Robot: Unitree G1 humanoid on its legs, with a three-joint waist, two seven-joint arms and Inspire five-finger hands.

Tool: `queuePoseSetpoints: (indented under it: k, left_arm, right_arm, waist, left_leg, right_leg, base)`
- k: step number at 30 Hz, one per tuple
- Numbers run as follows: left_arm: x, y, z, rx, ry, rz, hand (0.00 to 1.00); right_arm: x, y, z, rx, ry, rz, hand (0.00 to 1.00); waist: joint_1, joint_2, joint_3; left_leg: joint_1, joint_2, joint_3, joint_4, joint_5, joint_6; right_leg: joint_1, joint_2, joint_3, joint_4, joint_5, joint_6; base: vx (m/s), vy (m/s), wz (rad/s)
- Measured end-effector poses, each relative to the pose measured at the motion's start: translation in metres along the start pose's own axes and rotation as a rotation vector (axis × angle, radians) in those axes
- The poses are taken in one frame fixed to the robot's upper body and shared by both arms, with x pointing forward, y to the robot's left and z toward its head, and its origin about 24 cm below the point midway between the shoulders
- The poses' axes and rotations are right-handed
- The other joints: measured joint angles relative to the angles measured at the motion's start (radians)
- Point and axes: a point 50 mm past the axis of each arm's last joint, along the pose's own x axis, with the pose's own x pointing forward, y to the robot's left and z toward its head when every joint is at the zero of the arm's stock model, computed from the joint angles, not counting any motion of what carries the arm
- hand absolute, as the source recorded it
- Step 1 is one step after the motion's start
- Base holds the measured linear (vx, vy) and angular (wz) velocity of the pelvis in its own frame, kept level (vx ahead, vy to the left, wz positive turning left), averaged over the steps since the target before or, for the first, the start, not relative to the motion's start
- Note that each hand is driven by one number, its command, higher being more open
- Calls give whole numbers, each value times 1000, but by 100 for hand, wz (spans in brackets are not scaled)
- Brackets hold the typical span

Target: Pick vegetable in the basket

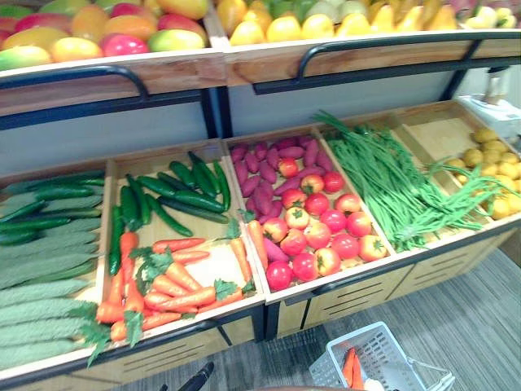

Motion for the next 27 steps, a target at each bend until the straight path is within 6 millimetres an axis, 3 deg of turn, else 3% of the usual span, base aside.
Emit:
queuePoseSetpoints:
  k: [2, 3, 4, 5, 6, 7, 8, 9, 12, 13, 14, 15, 19, 27]
  left_arm:
    - [1, -1, 2, 32, -9, -12, 100]
    - [2, -2, 5, 43, -19, -16, 100]
    - [2, -2, 6, 42, -24, -17, 100]
    - [2, -3, 7, 37, -28, -19, 100]
    - [1, -6, 9, 23, -39, -25, 100]
    - [0, -9, 7, 2, -33, -20, 100]
    - [-1, -7, 4, -25, -12, 9, 100]
    - [-2, 0, -4, -40, 20, 40, 100]
    - [-4, 8, -5, -112, 21, 67, 100]
    - [-4, 10, -7, -167, 37, 86, 100]
    - [-6, 15, -14, -156, 68, 93, 100]
    - [-8, 19, -18, -142, 75, 95, 100]
    - [-12, 37, -27, -220, 117, 144, 100]
    - [-8, 34, -21, -77, 99, 94, 100]
  right_arm:
    - [0, -3, -1, -7, 7, -5, 0]
    - [0, -7, -2, -6, 9, -13, 0]
    - [0, -9, -3, -10, 10, -19, 0]
    - [-1, -14, -3, -19, 10, -29, 0]
    - [-1, -17, -3, -29, 6, -31, 0]
    - [-2, -17, 0, -43, -10, -17, 0]
    - [-3, -15, 0, -54, -17, -2, 0]
    - [-1, -7, 5, -77, -34, 29, 0]
    - [-3, 4, 2, -127, -28, 68, 0]
    - [-4, 9, 1, -154, -32, 86, 0]
    - [-4, 18, 6, -178, -53, 119, 0]
    - [-4, 25, 6, -185, -53, 138, 0]
    - [-6, 34, 2, -227, -47, 174, 0]
    - [-5, 16, -4, -256, -15, 126, 0]
  waist:
    - [-20, -6, 10]
    - [-24, -16, 18]
    - [-24, -18, 22]
    - [-24, -8, 29]
    - [-24, 1, 32]
    - [-20, 8, 35]
    - [-16, 18, 34]
    - [-10, 36, 37]
    - [0, 15, 45]
    - [9, 6, 42]
    - [13, 25, 40]
    - [14, 28, 40]
    - [19, -8, 35]
    - [18, -3, 42]
  left_leg:
    - [7, 22, 42, 82, -35, -9]
    - [3, 57, 66, 189, -77, -12]
    - [-4, 83, 76, 262, -101, -7]
    - [-28, 135, 73, 400, -131, 19]
    - [-84, 204, 4, 595, -136, 116]
    - [-166, 220, -161, 754, -88, 222]
    - [-202, 208, -240, 802, -86, 206]
    - [-247, 166, -370, 826, -181, 148]
    - [-309, 52, -590, 745, -325, 108]
    - [-310, 1, -661, 663, -342, 78]
    - [-300, -13, -700, 501, -295, 76]
    - [-285, -1, -687, 476, -322, 39]
    - [-232, -16, -540, 411, -302, 50]
    - [-118, 2, -381, 228, -193, 11]
  right_leg:
    - [-22, 5, 44, 68, -40, -2]
    - [-31, 12, 80, 109, -67, -3]
    - [-30, 19, 98, 122, -76, -5]
    - [-30, 39, 129, 136, -83, -12]
    - [-36, 69, 172, 162, -92, -27]
    - [-58, 97, 229, 196, -100, -43]
    - [-70, 103, 267, 210, -106, -51]
    - [-103, 135, 347, 236, -110, -56]
    - [-133, 161, 464, 255, -109, -56]
    - [-143, 164, 505, 256, -105, -49]
    - [-169, 198, 554, 263, -103, -31]
    - [-180, 212, 577, 271, -104, -20]
    - [-210, 211, 683, 286, -85, 17]
    - [-246, 274, 800, 258, -1, 28]
  base:
    - [-2, -139, -71]
    - [43, -168, -86]
    - [66, -179, -92]
    - [50, -152, -108]
    - [39, -229, -160]
    - [20, -152, -167]
    - [19, -93, -194]
    - [-13, 56, -169]
    - [-58, 108, -131]
    - [-85, 227, -139]
    - [-59, 224, -133]
    - [-22, 197, -114]
    - [29, 144, -93]
    - [-51, -21, -60]
